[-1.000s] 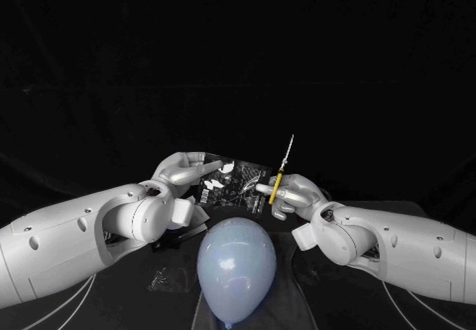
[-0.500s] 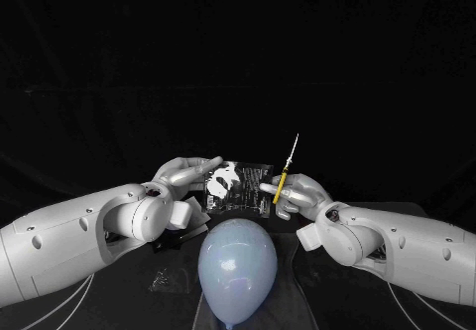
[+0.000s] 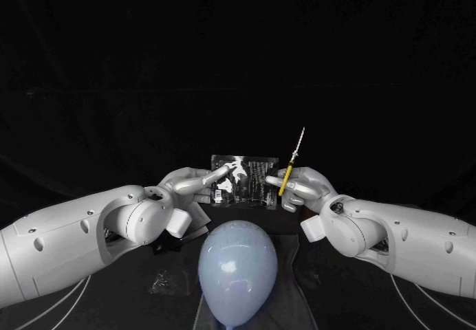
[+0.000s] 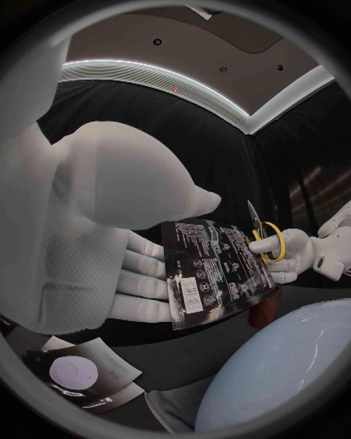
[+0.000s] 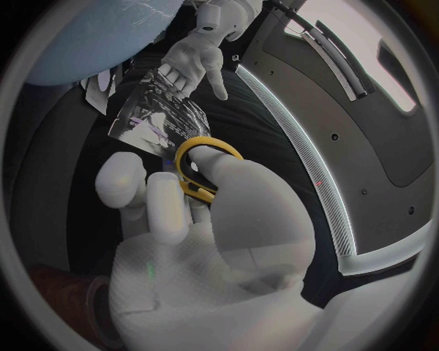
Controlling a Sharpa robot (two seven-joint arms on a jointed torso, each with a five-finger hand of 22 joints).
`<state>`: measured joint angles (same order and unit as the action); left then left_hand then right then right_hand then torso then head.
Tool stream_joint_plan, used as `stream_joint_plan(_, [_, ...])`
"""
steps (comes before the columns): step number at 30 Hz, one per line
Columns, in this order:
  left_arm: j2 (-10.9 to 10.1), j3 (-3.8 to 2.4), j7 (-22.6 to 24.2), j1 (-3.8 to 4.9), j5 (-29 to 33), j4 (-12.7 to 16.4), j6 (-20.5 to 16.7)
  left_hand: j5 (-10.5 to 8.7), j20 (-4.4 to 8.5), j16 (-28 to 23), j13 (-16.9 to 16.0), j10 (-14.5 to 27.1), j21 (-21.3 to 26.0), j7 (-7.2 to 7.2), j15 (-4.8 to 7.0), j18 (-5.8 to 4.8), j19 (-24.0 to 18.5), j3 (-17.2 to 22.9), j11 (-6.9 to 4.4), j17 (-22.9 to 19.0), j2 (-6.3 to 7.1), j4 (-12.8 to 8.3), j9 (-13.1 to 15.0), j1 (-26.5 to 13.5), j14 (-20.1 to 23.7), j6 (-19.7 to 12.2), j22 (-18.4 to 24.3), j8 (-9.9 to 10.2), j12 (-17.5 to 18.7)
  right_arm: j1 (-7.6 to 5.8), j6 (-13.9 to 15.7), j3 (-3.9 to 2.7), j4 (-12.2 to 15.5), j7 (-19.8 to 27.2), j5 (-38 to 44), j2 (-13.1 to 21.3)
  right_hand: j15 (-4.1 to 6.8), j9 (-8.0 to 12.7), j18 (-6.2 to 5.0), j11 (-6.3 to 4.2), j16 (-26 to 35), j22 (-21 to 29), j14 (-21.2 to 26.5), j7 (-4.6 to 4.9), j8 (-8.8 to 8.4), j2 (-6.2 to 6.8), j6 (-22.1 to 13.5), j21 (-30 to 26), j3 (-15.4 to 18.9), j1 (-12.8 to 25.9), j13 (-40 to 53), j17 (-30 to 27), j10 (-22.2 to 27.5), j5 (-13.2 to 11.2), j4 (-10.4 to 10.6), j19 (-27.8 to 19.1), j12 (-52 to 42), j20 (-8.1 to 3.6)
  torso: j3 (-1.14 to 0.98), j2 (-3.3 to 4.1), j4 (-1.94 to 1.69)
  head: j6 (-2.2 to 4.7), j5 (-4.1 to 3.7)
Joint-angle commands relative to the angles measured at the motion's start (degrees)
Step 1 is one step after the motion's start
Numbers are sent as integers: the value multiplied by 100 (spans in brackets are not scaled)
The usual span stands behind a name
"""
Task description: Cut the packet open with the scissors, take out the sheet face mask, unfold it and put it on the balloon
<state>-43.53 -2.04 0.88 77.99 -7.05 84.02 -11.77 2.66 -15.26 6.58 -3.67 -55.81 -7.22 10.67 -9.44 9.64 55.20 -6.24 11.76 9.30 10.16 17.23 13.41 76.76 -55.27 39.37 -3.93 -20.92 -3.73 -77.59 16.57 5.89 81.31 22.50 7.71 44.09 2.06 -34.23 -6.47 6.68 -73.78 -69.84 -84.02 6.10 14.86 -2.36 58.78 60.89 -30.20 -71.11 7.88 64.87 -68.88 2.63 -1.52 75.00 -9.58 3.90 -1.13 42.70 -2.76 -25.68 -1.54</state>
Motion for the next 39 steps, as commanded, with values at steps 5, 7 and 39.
stream_joint_plan(5, [110, 11, 228, 9, 576, -110, 981, 16, -5, -64, -9, -65, 46, 247, 12, 94, -9, 120, -48, -19, -218, -16, 5, 45, 58, -27, 24, -49, -43, -31, -14, -12, -79, -49, 158, -89, 34, -178, 14, -496, 23, -4, -105, -23, 26, -72, -13, 12, -39, -77, 12, -6, -1003, 18, -10, 38, 14, -11, 3, 3, 1, 34, 29])
stream_joint_plan(7, [159, 16, 384, 9, 780, -169, 1142, 14, -27, -80, -7, -84, 106, 230, 6, 93, -85, 171, -48, -23, -310, -22, 7, 91, 71, -28, 31, -67, -37, -34, -18, -13, -104, -58, 159, -122, 34, -178, 14, -496, 23, -4, -105, -23, 26, -72, -13, 12, -39, -77, 12, -6, -1003, 18, -10, 38, 14, -11, 4, 4, 6, 43, 33])
stream_joint_plan(39, [371, 24, 788, 8, 1165, -433, 1403, 8, -86, -233, 4, -99, 375, 312, -13, 73, -351, -2, -55, -48, -883, -102, -81, 1496, 82, 232, 45, -139, 11, -40, 70, -65, -335, -53, 147, -272, 35, -218, 15, -497, 29, -11, -105, -21, 37, -77, -31, 18, -61, -88, 32, -16, -1011, 18, -23, 41, 21, -14, 2, 0, 2, 115, 103])
